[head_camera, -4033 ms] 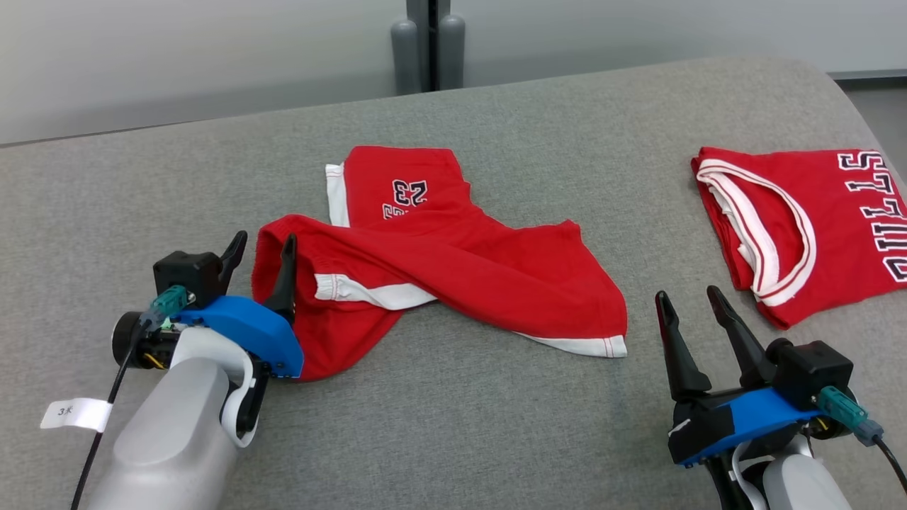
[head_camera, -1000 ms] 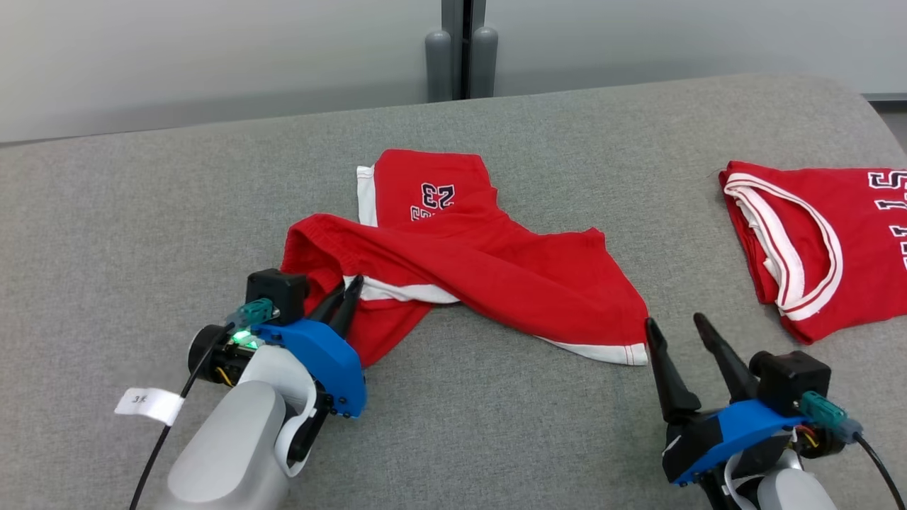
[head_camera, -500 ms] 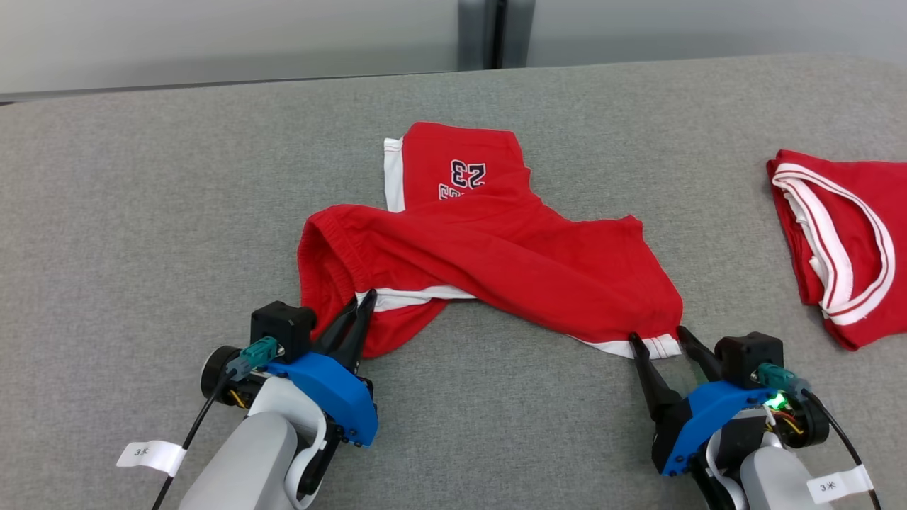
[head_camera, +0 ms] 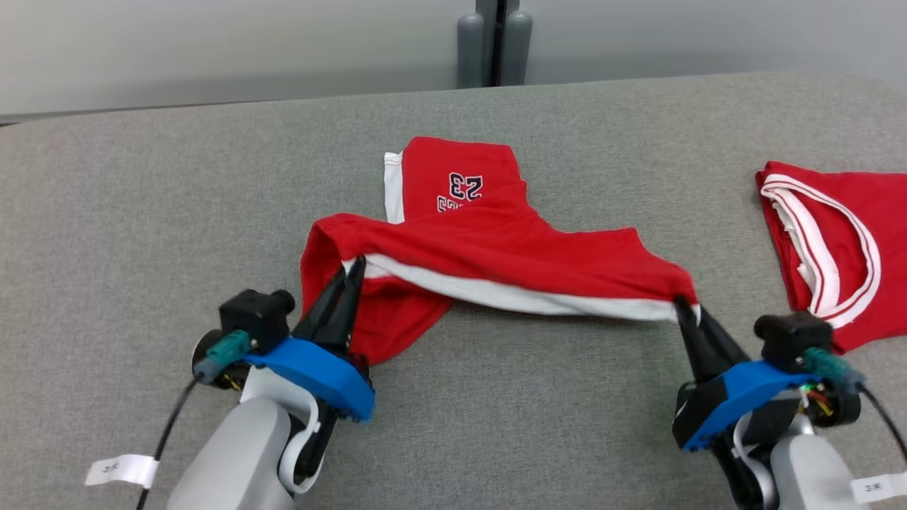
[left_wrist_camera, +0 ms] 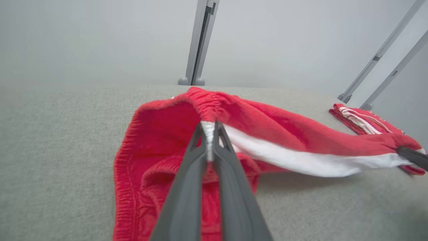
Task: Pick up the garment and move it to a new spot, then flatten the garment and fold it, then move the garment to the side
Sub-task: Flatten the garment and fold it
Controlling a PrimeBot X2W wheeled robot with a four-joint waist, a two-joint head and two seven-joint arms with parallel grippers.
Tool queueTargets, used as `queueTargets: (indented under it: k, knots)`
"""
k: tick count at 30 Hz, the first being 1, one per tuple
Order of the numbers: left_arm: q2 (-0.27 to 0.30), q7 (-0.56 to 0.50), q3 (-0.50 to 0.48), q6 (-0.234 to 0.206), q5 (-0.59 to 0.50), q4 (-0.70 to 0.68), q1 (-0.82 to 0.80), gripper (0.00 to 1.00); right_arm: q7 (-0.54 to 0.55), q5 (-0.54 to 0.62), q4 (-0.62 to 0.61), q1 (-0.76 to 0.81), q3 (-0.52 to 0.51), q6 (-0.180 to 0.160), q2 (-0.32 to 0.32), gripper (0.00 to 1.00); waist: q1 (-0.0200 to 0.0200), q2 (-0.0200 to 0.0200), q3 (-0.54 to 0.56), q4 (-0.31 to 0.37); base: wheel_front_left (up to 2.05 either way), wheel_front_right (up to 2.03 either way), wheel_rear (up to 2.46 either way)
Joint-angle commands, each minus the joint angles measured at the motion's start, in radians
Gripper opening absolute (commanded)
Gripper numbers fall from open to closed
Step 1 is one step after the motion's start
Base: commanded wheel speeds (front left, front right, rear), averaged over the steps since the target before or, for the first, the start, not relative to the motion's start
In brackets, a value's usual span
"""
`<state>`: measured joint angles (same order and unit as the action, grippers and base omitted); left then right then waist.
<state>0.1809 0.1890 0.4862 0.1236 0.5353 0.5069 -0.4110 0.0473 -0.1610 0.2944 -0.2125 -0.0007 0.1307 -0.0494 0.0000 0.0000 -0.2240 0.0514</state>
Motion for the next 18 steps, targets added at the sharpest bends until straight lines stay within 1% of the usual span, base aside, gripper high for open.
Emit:
queueTargets:
  k: [1, 3, 6, 9, 11, 13, 16, 18]
  knots:
    - [-0.006, 0.011, -0.020, 0.003, 0.039, -0.036, 0.003, 0.00, 0.003, -0.013, -0.054, -0.006, -0.005, 0.000, -0.003, 0.00, 0.0000, 0.0000, 0.016, 0.011, 0.00, 0.00, 0.00]
    - [-0.008, -0.001, -0.037, 0.007, 0.106, -0.098, 0.008, 0.00, 0.023, -0.028, -0.136, -0.007, -0.018, 0.000, -0.003, 0.00, 0.0000, 0.0000, 0.027, 0.016, 0.00, 0.00, 0.00]
    - [0.021, -0.053, -0.050, 0.009, 0.196, -0.216, 0.001, 0.00, 0.066, -0.009, -0.275, -0.005, -0.026, 0.000, -0.002, 0.00, 0.0000, 0.0000, 0.039, 0.021, 0.00, 0.00, 0.00]
    - [0.046, -0.123, -0.073, 0.009, 0.278, -0.346, -0.011, 0.00, 0.110, 0.006, -0.420, -0.005, -0.040, 0.000, -0.003, 0.00, 0.0000, 0.0000, 0.043, 0.020, 0.00, 0.00, 0.00]
    - [0.064, -0.176, -0.098, -0.002, 0.327, -0.430, -0.026, 0.00, 0.140, 0.006, -0.513, -0.023, -0.051, 0.000, -0.002, 0.00, 0.0000, 0.0000, 0.036, 0.020, 0.00, 0.00, 0.00]
    - [0.071, -0.254, -0.114, -0.011, 0.397, -0.510, -0.052, 0.00, 0.168, 0.024, -0.594, -0.063, -0.064, 0.000, -0.011, 0.00, 0.0000, 0.0000, 0.016, 0.019, 0.00, 0.00, 0.00]
    - [0.106, -0.361, -0.151, -0.044, 0.460, -0.580, -0.133, 0.00, 0.213, 0.035, -0.647, -0.140, -0.075, 0.000, -0.032, 0.00, 0.0000, 0.0000, -0.027, 0.019, 0.00, 0.00, 0.00]
    - [0.119, -0.417, -0.174, -0.075, 0.486, -0.584, -0.199, 0.00, 0.233, 0.026, -0.628, -0.224, -0.071, 0.000, -0.049, 0.00, 0.0000, 0.0000, -0.066, 0.024, 0.00, 0.00, 0.00]
